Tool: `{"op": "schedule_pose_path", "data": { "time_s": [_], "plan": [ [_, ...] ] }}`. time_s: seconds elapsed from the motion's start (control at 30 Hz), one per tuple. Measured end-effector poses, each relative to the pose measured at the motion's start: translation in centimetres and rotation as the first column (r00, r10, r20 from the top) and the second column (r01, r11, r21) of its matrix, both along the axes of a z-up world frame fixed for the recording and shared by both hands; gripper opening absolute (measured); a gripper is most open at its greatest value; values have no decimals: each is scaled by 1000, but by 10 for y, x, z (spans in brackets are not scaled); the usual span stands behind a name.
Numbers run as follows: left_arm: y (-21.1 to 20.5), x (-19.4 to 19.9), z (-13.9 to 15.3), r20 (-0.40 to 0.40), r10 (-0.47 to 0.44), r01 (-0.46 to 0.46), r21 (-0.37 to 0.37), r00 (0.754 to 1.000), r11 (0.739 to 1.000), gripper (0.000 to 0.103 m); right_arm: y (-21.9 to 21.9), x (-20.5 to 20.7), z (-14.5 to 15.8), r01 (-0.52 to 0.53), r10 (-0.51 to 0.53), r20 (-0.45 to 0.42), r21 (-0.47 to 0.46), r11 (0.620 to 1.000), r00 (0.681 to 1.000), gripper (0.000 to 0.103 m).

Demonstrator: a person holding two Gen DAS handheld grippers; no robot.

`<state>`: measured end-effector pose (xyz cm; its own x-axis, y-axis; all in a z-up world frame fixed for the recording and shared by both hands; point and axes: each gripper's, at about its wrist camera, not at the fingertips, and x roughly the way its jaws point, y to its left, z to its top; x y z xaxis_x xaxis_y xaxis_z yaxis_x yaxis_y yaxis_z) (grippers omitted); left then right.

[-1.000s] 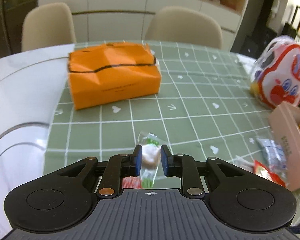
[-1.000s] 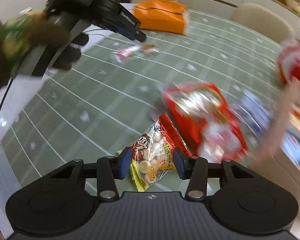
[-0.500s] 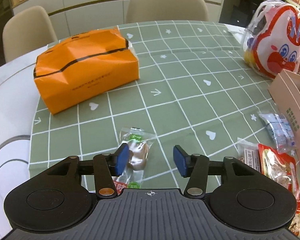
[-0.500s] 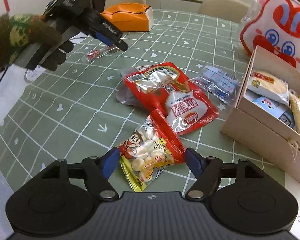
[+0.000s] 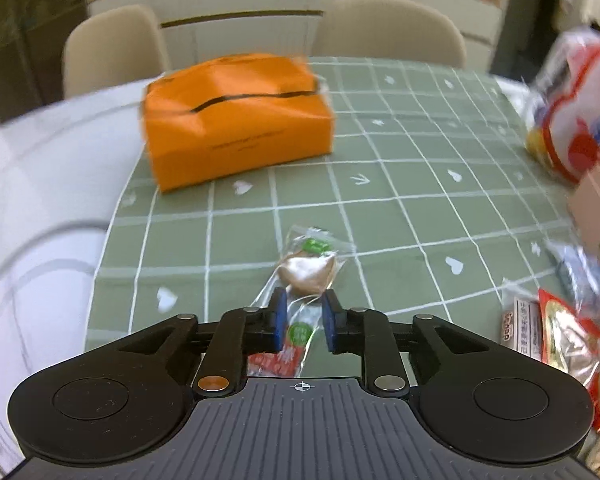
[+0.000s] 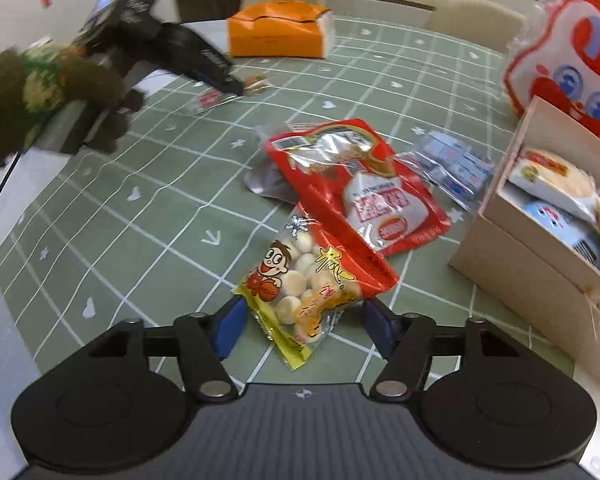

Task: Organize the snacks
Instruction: 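Grasp the clear-wrapped lollipop with left tool while right grasps the yellow candy bag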

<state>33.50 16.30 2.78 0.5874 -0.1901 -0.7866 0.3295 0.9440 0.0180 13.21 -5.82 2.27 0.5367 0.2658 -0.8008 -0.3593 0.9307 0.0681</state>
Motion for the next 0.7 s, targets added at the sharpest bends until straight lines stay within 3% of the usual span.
{"op": "schedule_pose_path", "data": {
  "time_s": [0.13, 0.2, 0.23, 0.27, 0.33, 0.43, 0.5, 0.63, 0.7],
  "plan": [
    [-15, 7, 1, -40, -59, 61, 62, 997, 996, 28, -7, -3, -4, -22, 22, 20, 21, 1000, 1000, 64],
    [-26, 10, -2, -76, -131, 138, 103, 989, 985, 46, -9, -6, -5, -21, 20, 35, 26, 999, 999, 64],
    [-31, 12, -1, -103, -173, 184, 109, 980, 977, 62, -8, -7, -5, -21, 20, 42, 21, 1000, 999, 64],
    [-36, 14, 0, -130, -205, 220, 116, 970, 969, 65, -9, -8, -6, -18, 17, 48, 19, 1000, 999, 65],
    [-38, 16, 7, -113, -227, 241, 128, 967, 962, 62, -13, -11, -7, -2, 0, 59, 34, 999, 998, 65],
    [-33, 19, 12, -35, -196, 199, 177, 980, 964, 61, -14, -15, -8, 4, -7, 81, 44, 999, 997, 67],
    [-28, 32, 6, -54, -158, 165, 191, 986, 968, 59, -12, -17, -10, -2, -1, 96, 30, 1000, 995, 68],
    [-18, 45, -5, -106, -113, 125, 105, 988, 987, 61, -8, -21, -13, -1, -1, 121, 13, 1000, 993, 71],
    [-14, 43, -7, -112, -94, 101, 57, 989, 993, 52, -7, -21, -13, 4, -6, 123, 16, 1000, 992, 72]
  ]
}}
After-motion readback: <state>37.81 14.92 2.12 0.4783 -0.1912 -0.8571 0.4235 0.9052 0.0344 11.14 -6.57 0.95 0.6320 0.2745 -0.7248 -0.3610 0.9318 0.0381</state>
